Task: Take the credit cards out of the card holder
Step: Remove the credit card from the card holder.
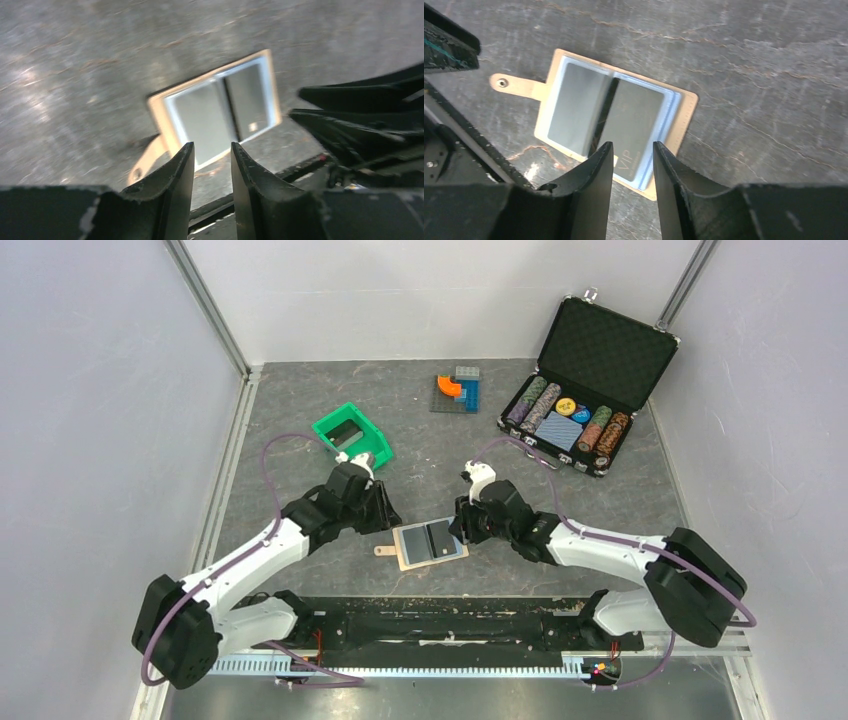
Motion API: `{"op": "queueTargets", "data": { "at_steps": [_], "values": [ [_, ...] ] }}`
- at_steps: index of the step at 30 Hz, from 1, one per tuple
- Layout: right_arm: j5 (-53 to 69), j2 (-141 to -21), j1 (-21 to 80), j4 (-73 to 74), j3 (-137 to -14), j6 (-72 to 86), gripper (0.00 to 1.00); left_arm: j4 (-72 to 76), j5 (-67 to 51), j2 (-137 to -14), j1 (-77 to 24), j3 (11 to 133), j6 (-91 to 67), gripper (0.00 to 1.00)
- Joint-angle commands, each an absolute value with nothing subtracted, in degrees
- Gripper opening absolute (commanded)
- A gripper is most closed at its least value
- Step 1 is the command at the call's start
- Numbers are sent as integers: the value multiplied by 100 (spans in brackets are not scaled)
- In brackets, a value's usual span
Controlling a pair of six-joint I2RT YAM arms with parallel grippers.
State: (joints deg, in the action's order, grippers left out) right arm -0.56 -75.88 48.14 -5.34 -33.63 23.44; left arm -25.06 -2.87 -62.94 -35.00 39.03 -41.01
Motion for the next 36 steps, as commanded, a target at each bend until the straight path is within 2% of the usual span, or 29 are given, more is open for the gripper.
{"op": "queueTargets", "data": {
  "at_steps": [1,6,14,18,25,36],
  "values": [
    [693,-7816,4738,-1291,-3337,2554,36,-1326,-1328,-6369,-3506,3818,-4414,39],
    [791,-8149,4707,-1415,-3410,2606,31,-344,-1931,-6940,-3569,3569,-4753,35],
    [910,-8523,4562,-1661,-3187,2634,26,666,-2024,-7500,-3673,3271,-4983,31],
    [994,-8608,4553,-1871,-2986,2773,21,991,-1997,-7769,-3717,3166,-5008,30],
    [962,-8618,4546,-2040,-2623,3001,13,1271,-1865,-8164,-3804,3051,-4972,29],
    [967,-8631,4543,-2206,-2421,3133,11,1362,-1583,-8513,-3876,2944,-4823,31]
  ]
}}
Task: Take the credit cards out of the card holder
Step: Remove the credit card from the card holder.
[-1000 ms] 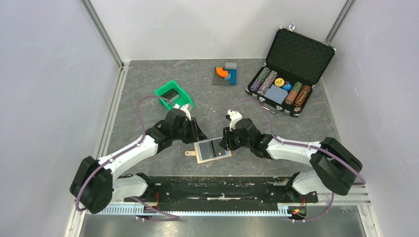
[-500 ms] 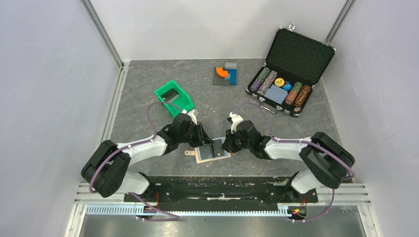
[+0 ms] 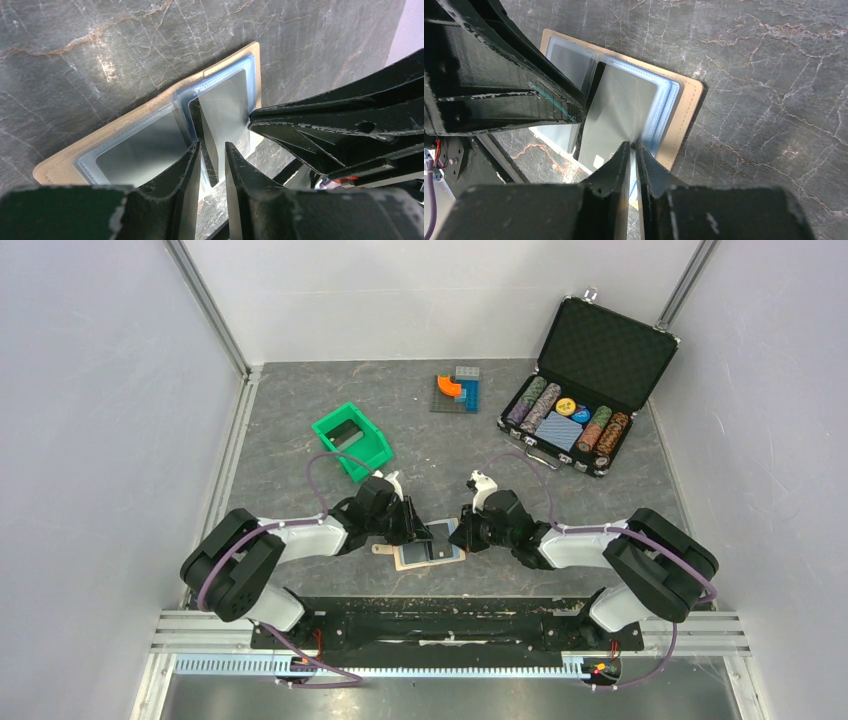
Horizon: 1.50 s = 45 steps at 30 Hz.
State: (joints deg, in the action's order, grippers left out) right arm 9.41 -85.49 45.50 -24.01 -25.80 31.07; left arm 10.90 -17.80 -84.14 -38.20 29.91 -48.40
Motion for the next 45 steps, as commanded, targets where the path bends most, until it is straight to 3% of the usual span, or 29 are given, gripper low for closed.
{"op": "queueTargets", "data": {
  "at_steps": [1,20,24,30,45],
  "values": [
    [962,-8625,4540,-2206,-2425,3125,11,1351,-1576,-8536,-3876,2944,-4810,32],
    [1042,-8734,4535,-2256,-2435,3168,10,1377,-1578,-8716,-4052,2991,-4903,34],
    [1029,-8721,4540,-2251,-2432,3178,9,1543,-1695,-8674,-4052,2928,-5060,25],
    [901,-8747,4500,-2171,-2391,3199,8,1228,-1676,-8461,-4043,2990,-5190,3],
    [869,-8635,4230,-2296,-2046,3188,5,114,-1687,-8107,-3858,3287,-5005,2]
  ]
}}
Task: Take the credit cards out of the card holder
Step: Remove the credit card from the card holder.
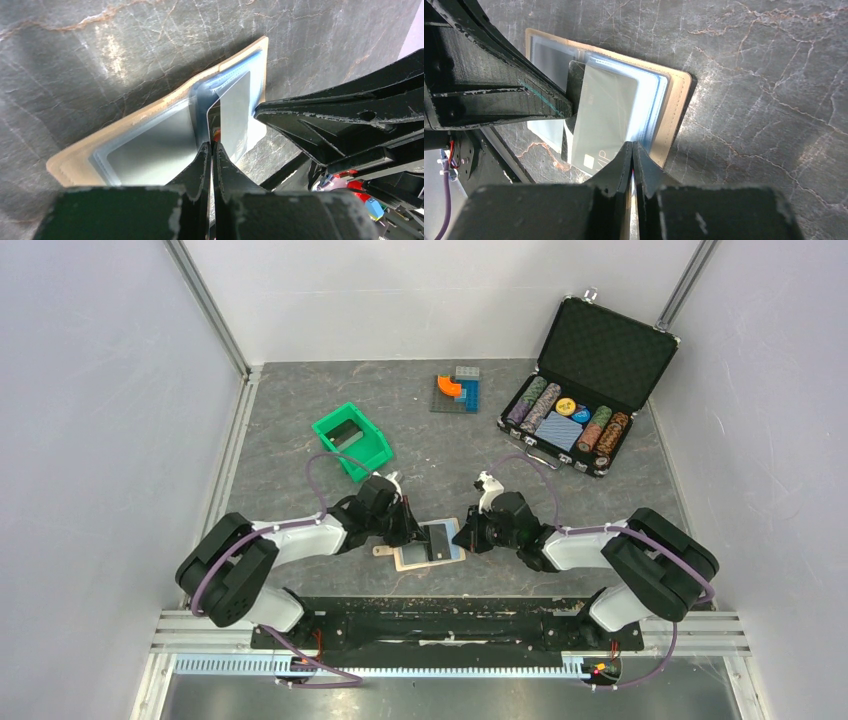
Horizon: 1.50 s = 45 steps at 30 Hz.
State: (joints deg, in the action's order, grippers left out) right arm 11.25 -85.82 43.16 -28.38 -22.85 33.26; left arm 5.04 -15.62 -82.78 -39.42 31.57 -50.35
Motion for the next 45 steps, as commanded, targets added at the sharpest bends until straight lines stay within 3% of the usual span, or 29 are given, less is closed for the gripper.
{"op": "queueTargets", "data": {
  "at_steps": [1,16,35,39,45],
  "values": [
    [864,-8618,4221,-2300,-2042,3192,5,79,-1688,-8065,-3827,3278,-4997,2],
    [879,-8593,4181,-2283,-2072,3150,4,-619,-1809,-7163,-3269,3108,-4677,2],
    [817,-7763,4174,-1918,-2267,2504,10,-1848,-903,-5987,-3129,3419,-4118,2],
    [1242,-7427,4176,-1872,-2385,2288,18,-1776,-1325,-5633,-3129,3500,-3899,2],
    [1767,-6354,4114,-1742,-2483,1650,45,-1997,-2520,-5474,-3133,3915,-3397,2]
  ]
}}
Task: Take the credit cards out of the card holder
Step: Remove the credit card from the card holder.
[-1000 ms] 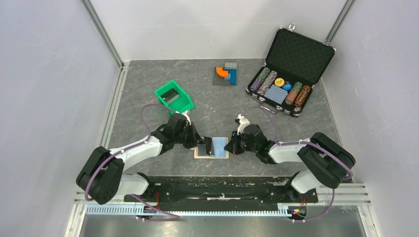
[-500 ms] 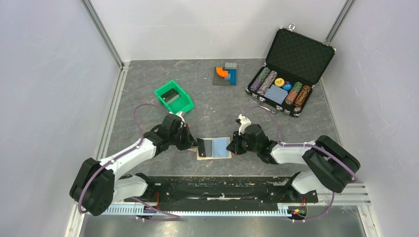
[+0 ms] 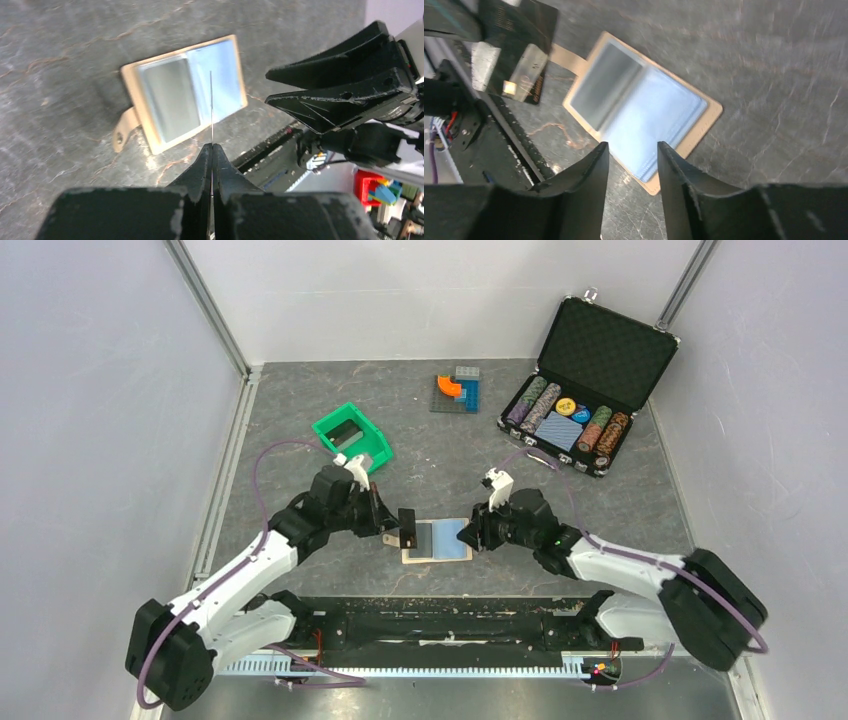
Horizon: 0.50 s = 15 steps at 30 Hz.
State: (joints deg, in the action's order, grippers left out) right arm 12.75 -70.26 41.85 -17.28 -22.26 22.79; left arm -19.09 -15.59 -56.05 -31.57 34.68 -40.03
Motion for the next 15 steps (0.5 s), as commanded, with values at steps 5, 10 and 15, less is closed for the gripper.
{"op": "queueTargets", "data": {
  "at_steps": [5,10,15],
  "values": [
    [2816,-6008,3804,-1066,-2946,1116,60,-1903,-3901,-5692,-3129,3988,-3060,2],
    [4230,-6017,3439,-1176,-3060,1316,66,-1723,-4528,-5740,-3140,3906,-3020,2],
    [5352,-6356,3393,-2128,-2946,2009,71,-1398,-4966,-5799,-3140,3811,-3050,2]
  ]
}}
